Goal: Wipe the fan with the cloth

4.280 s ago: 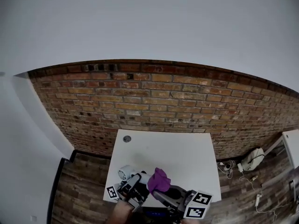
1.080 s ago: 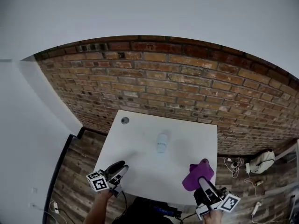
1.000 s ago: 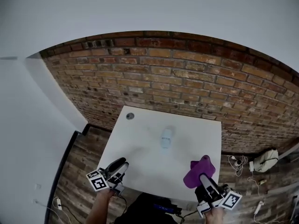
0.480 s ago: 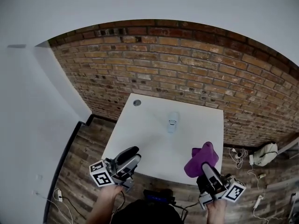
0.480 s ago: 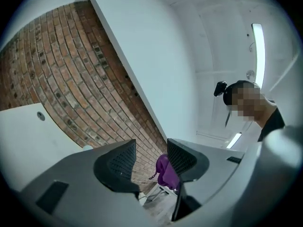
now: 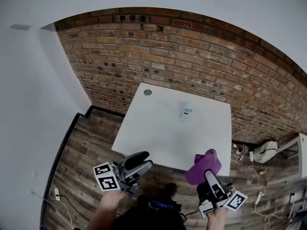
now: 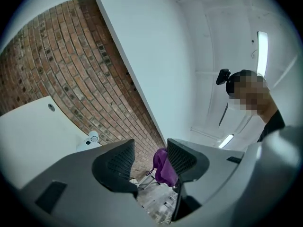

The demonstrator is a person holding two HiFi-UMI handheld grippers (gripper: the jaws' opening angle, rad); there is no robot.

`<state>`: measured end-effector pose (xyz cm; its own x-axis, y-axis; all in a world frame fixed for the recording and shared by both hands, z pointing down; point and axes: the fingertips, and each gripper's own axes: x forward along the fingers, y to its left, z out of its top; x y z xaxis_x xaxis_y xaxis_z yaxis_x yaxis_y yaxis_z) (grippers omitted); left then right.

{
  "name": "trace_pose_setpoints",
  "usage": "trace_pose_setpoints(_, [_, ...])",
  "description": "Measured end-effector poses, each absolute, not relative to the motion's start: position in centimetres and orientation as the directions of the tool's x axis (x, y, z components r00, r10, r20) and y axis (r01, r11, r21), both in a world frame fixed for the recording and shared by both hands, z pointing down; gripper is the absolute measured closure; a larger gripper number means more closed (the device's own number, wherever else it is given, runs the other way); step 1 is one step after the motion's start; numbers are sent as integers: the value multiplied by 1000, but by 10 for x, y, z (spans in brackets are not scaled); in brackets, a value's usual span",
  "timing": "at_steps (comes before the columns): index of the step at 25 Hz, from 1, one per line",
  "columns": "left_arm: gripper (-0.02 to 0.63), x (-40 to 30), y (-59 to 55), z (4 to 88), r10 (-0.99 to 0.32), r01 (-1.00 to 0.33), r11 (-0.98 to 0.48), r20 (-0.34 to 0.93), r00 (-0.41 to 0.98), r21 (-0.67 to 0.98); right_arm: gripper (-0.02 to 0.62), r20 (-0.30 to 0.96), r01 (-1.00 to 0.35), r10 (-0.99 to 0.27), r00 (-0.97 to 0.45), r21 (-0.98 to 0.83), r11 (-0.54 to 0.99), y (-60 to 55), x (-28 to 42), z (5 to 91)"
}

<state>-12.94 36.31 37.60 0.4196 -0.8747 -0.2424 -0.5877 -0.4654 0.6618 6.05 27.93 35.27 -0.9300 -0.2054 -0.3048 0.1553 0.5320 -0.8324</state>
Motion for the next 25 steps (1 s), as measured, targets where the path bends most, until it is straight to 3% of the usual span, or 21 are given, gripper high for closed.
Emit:
trace_pose_setpoints(9, [387,-121,391,394,-874,-532,-432,-192,447,728,540,-247,101,-208,-946,-838,536,337,58,364])
trace_pose_setpoints(25, [387,-96,388,377,-863,-479,-427,-186,471,767,540,-279,131,-164,-946,-793,594,344,49,340])
